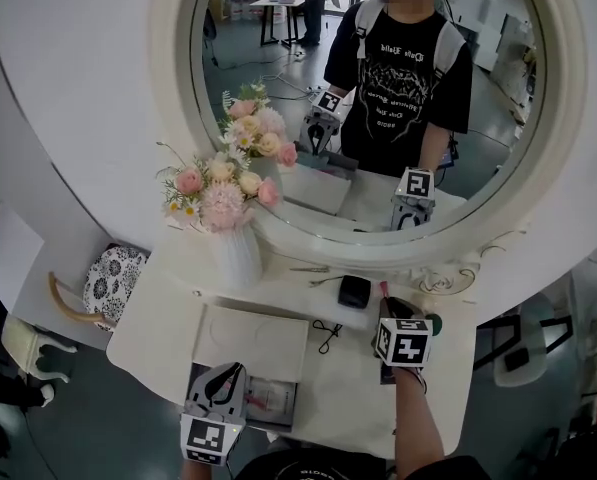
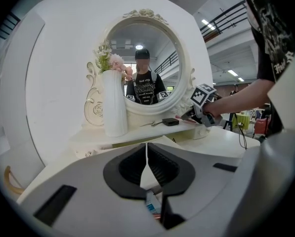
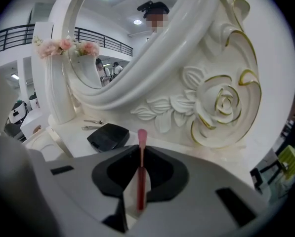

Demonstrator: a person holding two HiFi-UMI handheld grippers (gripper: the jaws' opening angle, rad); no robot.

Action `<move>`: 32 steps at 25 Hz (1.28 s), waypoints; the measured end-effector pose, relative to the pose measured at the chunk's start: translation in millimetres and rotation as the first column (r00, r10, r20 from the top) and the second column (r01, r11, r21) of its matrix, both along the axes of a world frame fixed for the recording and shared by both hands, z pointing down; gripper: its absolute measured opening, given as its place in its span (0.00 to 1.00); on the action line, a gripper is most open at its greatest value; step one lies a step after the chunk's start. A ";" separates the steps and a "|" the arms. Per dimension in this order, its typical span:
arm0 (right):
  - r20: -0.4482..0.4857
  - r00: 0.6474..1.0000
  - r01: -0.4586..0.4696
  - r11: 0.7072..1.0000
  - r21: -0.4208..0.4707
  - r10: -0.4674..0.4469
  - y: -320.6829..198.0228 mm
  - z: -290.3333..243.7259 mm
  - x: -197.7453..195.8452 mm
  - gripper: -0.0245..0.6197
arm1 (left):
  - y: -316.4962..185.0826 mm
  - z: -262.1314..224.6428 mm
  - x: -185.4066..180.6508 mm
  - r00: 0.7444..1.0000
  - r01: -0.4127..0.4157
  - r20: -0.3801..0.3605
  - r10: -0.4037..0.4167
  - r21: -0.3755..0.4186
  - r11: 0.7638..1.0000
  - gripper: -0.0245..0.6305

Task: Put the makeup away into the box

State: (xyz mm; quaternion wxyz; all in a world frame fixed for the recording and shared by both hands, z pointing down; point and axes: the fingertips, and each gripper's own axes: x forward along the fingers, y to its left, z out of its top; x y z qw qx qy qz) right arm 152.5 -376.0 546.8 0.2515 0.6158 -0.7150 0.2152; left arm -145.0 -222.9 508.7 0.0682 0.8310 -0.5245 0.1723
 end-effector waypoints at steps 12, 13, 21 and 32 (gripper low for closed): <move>-0.079 0.992 0.104 0.989 0.110 -0.095 19.6 -41.7 -19.3 0.11 | 11.2 -3.8 -5.5 1.000 0.025 -0.014 -0.024 0.024 0.999 0.07; -0.080 0.992 0.107 0.988 0.112 -0.098 22.0 -42.8 -20.0 0.11 | 12.3 -4.4 -6.4 1.000 0.026 -0.015 -0.026 0.026 0.999 0.07; -0.107 0.984 0.155 0.976 0.153 -0.139 43.9 -59.2 -32.9 0.11 | 27.0 -7.4 -15.3 0.999 0.046 -0.025 -0.045 0.030 0.998 0.07; -0.130 0.955 0.287 0.941 0.178 -0.267 75.2 -64.6 -76.6 0.11 | 45.3 -11.8 -24.3 0.998 0.063 -0.021 -0.062 0.047 0.997 0.07</move>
